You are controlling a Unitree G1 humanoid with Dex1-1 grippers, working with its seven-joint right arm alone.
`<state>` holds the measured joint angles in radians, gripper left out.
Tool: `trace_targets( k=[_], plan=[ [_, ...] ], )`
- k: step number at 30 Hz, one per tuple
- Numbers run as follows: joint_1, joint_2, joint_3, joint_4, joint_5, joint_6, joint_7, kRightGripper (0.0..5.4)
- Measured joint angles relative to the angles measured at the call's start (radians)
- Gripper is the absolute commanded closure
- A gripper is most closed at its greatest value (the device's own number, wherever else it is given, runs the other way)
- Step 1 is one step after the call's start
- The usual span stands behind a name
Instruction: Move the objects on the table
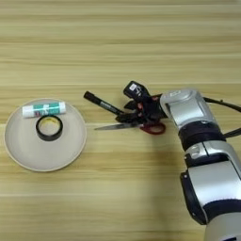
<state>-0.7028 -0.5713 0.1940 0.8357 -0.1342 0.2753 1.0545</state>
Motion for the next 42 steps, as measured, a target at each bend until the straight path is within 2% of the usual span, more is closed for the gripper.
trace_targets(
  k=[13,21,28,37,42],
  plan=[
    [0.000,0.001,-0.006,-0.023,0.001,0.013,0.009,0.88],
    [0.002,0.002,-0.019,-0.131,0.019,0.044,0.027,0.04],
    [0.025,0.001,-0.031,-0.236,0.033,0.074,0.040,0.04],
    [0.109,0.000,-0.041,-0.500,0.086,0.176,0.056,0.04],
    [0.133,0.001,-0.043,-0.580,0.109,0.217,0.053,0.04]
  ],
)
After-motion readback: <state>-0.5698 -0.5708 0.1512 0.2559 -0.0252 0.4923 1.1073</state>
